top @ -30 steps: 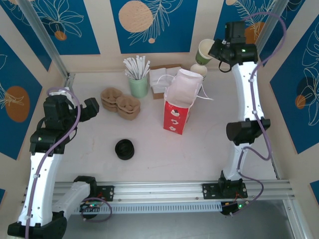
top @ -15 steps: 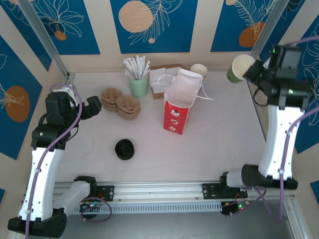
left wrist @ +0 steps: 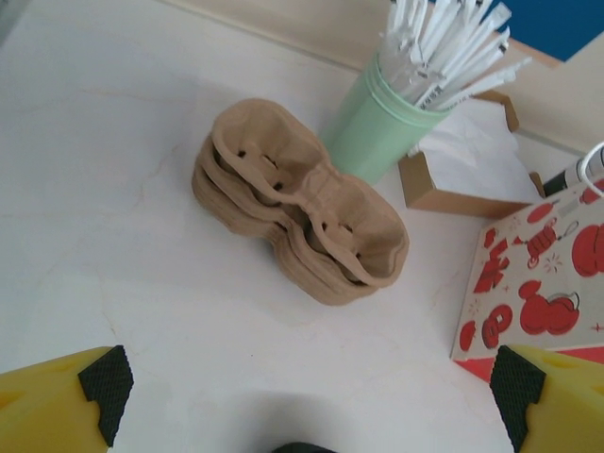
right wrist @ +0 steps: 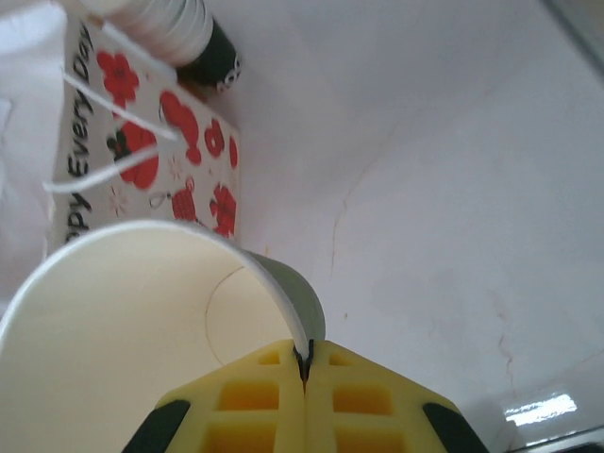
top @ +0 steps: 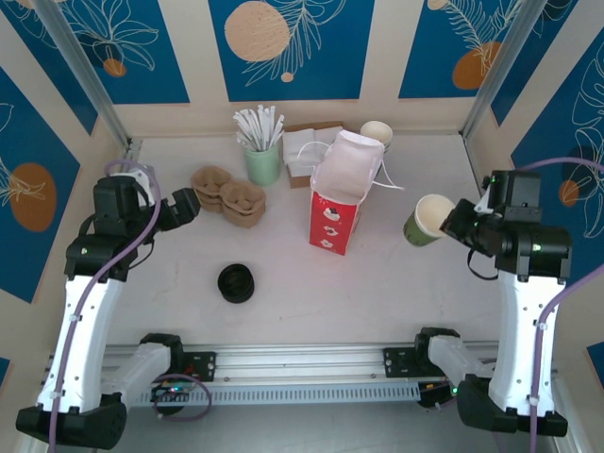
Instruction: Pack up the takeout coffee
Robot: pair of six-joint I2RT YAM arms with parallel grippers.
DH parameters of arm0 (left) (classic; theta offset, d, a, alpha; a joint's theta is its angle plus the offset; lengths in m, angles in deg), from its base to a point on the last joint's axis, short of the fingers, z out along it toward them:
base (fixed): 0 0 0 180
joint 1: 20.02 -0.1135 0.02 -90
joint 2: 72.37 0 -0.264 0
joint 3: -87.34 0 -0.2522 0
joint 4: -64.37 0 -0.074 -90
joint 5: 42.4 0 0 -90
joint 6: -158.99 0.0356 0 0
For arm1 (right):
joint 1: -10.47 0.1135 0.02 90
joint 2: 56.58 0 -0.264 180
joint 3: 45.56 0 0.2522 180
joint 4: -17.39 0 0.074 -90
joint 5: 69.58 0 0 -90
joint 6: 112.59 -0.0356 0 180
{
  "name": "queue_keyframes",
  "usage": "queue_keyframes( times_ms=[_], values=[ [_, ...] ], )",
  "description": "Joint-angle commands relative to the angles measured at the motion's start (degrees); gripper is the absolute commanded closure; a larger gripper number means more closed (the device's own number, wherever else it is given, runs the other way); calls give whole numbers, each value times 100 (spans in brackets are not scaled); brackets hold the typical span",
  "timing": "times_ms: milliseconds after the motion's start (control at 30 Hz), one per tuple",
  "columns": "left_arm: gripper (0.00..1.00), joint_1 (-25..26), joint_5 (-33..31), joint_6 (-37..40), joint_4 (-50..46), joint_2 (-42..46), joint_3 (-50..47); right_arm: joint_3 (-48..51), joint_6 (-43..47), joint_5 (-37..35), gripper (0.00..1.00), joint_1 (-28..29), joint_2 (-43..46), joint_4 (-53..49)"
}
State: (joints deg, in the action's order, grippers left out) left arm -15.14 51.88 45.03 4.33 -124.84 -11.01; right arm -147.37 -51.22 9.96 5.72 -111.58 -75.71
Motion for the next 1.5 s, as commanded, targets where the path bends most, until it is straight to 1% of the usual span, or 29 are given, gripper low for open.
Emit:
queue_keyframes(
  times_ms=[0,33,133,333,500,567,667,800,933,1167,1300,1367,1467],
  values=[
    [2,38,480,-189,-36,-9,-263,516,-364,401,96,273,422,-106],
    [3,47,547,-242,-2,-5,-345,728,-461,438,97,410,518,-40],
    [3,153,613,-375,73,-34,-605,1307,-813,150,97,1136,754,102],
    [4,497,291,-279,14,-287,-916,2246,-1628,-374,97,2950,904,785],
    [4,685,139,-444,84,-481,-1150,2947,-2432,-1164,97,4527,895,1577],
    [4,700,127,-540,147,-538,-1229,3184,-2672,-1452,97,5057,852,1945],
    [5,713,198,-705,313,-597,-1361,3469,-3049,-1853,97,5715,650,2378],
    [5,716,276,-834,420,-676,-1485,3694,-3360,-2161,96,6339,297,2877],
    [6,805,287,-902,422,-688,-1626,3804,-3497,-2219,96,6608,-71,3291],
    [7,1168,291,-1032,384,-705,-1984,3896,-3545,-2198,96,6704,-672,3938],
    [7,1476,64,-1087,305,-735,-2098,3816,-3567,-2312,96,6729,-984,3978],
    [8,1537,12,-1135,312,-710,-2192,3777,-3539,-2381,96,6732,-1130,3987],
    [8,1598,39,-1230,372,-681,-2378,3696,-3566,-2434,92,6729,-1353,3982]
  ],
)
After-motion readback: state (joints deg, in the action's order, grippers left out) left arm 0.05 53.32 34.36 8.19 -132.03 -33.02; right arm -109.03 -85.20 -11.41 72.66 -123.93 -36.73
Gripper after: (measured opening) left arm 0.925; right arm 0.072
